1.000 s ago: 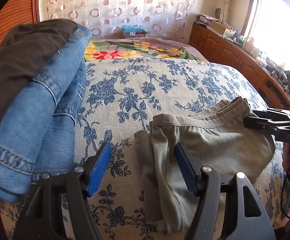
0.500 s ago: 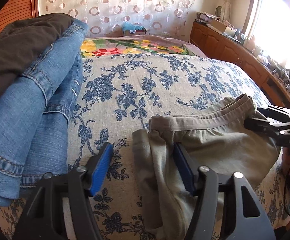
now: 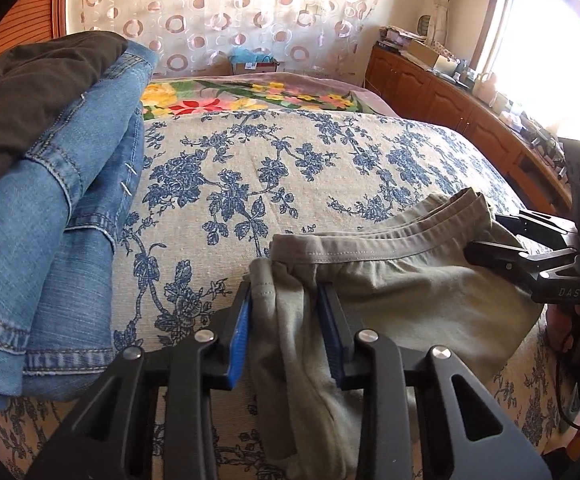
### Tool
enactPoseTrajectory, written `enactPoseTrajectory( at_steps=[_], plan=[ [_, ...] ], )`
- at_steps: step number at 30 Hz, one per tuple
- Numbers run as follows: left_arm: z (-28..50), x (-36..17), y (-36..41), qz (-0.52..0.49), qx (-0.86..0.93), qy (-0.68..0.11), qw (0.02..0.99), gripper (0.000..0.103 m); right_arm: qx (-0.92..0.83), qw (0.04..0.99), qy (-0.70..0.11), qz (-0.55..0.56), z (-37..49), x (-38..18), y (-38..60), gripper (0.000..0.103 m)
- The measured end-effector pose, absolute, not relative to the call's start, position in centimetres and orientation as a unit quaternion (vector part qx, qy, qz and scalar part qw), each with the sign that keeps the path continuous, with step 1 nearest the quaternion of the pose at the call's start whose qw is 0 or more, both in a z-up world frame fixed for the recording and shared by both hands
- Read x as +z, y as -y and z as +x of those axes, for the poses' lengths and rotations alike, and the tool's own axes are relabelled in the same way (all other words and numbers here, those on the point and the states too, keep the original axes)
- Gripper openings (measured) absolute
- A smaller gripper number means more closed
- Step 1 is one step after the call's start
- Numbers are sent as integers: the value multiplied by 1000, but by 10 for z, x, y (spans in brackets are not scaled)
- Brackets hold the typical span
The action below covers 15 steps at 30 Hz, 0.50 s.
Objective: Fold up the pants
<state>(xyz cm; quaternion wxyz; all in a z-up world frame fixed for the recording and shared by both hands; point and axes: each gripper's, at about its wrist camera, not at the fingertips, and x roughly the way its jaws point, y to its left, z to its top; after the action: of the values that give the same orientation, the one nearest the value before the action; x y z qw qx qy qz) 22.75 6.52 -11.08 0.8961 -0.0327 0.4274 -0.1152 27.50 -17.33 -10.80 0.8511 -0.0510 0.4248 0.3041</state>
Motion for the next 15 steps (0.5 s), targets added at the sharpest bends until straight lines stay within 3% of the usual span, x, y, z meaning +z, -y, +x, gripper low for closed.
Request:
enactPoseTrajectory(
  at_steps=[8,11,13,15],
  plan=[
    [227,-110,-66,-40,-118,-427,895,23,313,848,-425,-43,275,-107,175,67],
    [228,-110,-67,-38,-117,-428,895,23,320,846,-424,-50,272,-107,171,60],
    [230,-110,-67,-38,-113,-431,895,34,324,844,-424,-56,270,-108,167,54],
    [233,-110,-69,-42,-113,-433,894,35,325,844,-423,-59,269,-108,165,52]
  ],
)
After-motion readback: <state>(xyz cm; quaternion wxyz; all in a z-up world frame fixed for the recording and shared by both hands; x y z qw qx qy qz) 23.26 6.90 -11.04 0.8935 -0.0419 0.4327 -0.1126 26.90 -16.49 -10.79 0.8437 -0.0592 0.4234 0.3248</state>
